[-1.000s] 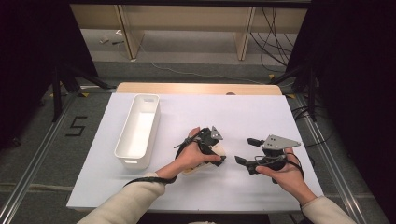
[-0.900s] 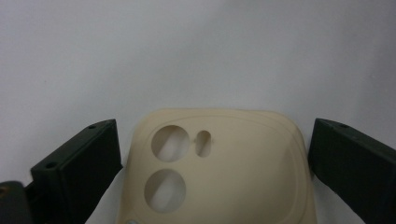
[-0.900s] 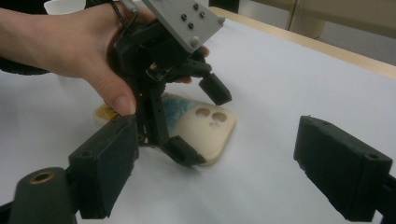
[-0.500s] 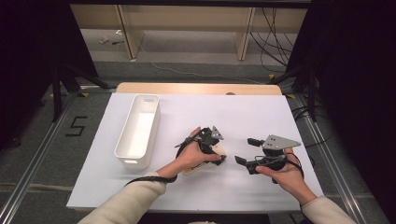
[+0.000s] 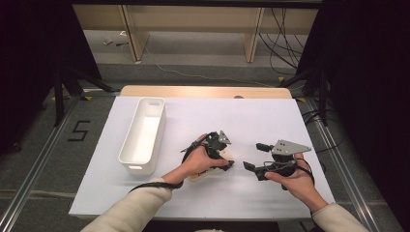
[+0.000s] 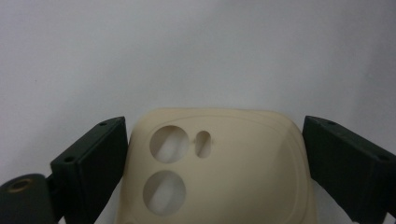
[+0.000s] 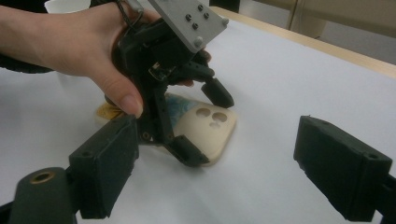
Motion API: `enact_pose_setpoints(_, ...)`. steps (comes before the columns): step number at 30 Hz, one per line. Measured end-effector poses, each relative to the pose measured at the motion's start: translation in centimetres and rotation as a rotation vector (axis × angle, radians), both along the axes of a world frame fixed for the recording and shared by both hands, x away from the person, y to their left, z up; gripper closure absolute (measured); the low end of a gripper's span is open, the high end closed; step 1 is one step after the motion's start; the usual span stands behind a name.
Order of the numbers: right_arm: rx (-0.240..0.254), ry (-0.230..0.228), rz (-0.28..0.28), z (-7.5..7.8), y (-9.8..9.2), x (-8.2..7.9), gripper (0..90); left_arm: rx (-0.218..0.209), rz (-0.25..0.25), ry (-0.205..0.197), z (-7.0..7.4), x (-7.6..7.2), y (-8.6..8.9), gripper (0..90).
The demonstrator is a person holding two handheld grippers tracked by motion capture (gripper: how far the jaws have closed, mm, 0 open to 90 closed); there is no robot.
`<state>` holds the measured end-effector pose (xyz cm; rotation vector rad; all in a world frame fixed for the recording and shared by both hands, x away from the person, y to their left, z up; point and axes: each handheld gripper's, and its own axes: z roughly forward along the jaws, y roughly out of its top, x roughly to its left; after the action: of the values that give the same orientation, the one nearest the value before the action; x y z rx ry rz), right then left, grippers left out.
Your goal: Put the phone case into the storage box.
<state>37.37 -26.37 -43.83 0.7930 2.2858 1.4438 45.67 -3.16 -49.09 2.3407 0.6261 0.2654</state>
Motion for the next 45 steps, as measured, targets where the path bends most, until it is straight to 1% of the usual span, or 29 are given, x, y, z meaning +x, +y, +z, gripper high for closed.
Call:
enact_pose_setpoints(21, 0.0, 0.0, 0.002, 0.0, 0.0, 0.0, 15.1, 0.008, 0.007, -0.003, 0.1, -0.2, -0.1, 10.9)
enact_pose_setpoints(30, 0.002, 0.0, 0.001, 0.0, 0.0, 0.0, 15.1, 0.016, 0.013, -0.015, 0.2, -0.3, -0.2, 11.3)
enact_pose_setpoints(38, 0.004, -0.004, -0.005, 0.1, -0.2, 0.0, 15.1, -0.006, 0.034, -0.02, 0.6, -0.2, 0.0, 11.4)
enact_pose_setpoints(40, 0.005, -0.006, -0.006, 0.1, -0.2, 0.0, 15.1, -0.012, 0.039, -0.025, 0.9, -0.1, 0.1, 11.4)
enact_pose_setpoints(45, 0.009, -0.007, -0.012, 0.2, -0.3, 0.0, 15.1, -0.041, 0.056, -0.047, 1.7, 0.0, 0.4, 11.4)
